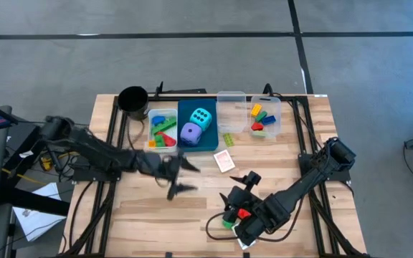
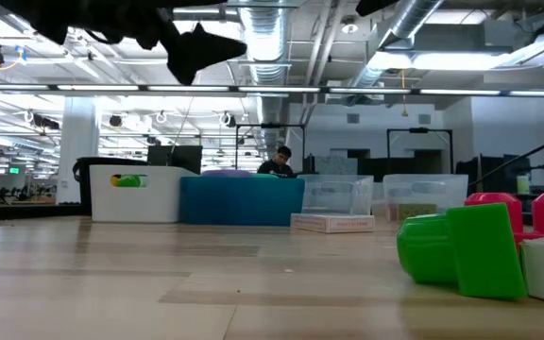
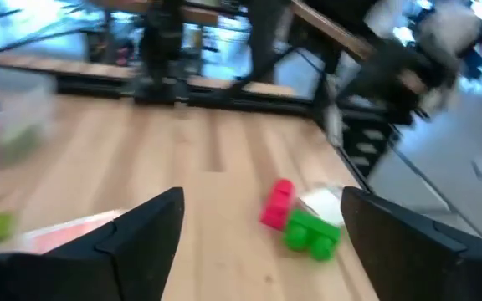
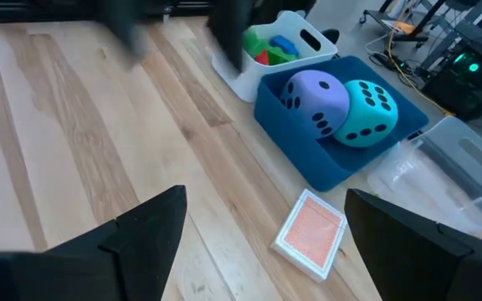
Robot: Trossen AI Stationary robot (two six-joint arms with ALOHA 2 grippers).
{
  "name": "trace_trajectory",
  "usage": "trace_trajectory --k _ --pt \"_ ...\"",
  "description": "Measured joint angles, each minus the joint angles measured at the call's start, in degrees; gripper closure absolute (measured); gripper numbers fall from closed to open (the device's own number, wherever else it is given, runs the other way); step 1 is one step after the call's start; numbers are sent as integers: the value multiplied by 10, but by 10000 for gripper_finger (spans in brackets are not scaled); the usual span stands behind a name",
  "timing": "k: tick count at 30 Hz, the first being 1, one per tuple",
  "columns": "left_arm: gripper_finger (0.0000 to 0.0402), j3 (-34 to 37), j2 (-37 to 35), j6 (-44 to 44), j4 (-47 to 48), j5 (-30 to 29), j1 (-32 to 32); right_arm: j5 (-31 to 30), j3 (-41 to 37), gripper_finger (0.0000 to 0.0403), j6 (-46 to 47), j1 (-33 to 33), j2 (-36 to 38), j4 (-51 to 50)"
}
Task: Pick & Place Toys
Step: Put the small light green game piece into the right transparent bin
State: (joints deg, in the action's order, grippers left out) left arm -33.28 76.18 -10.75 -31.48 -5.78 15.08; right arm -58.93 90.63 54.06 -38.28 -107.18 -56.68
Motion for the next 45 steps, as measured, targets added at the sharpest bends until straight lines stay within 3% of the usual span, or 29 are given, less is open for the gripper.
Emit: trace_trajectory --k 5,8,12,17,22,31,35,39,45 --pt "88 0 112 42 -158 -12 49 8 0 81 13 -6 0 -1" --pt "82 -7 166 43 -216 -89 55 7 0 81 59 -12 0 -30" --pt "73 -36 202 44 -208 -165 44 6 0 81 175 -19 0 -136" --pt "62 -87 203 59 -130 -164 17 2 -1 81 371 5 0 -340" --pt "55 -138 127 77 14 -163 -15 30 -56 81 319 118 44 -267" --pt "53 -132 -117 13 295 -168 -30 169 -177 81 150 355 45 -81" --pt "53 -71 -190 -12 321 -169 -22 259 -198 81 43 423 47 52" --pt "55 -21 -253 -17 312 -175 -26 335 -201 81 -5 472 47 125" --pt "55 12 -320 -32 292 -182 -24 354 -201 81 -17 495 47 143"
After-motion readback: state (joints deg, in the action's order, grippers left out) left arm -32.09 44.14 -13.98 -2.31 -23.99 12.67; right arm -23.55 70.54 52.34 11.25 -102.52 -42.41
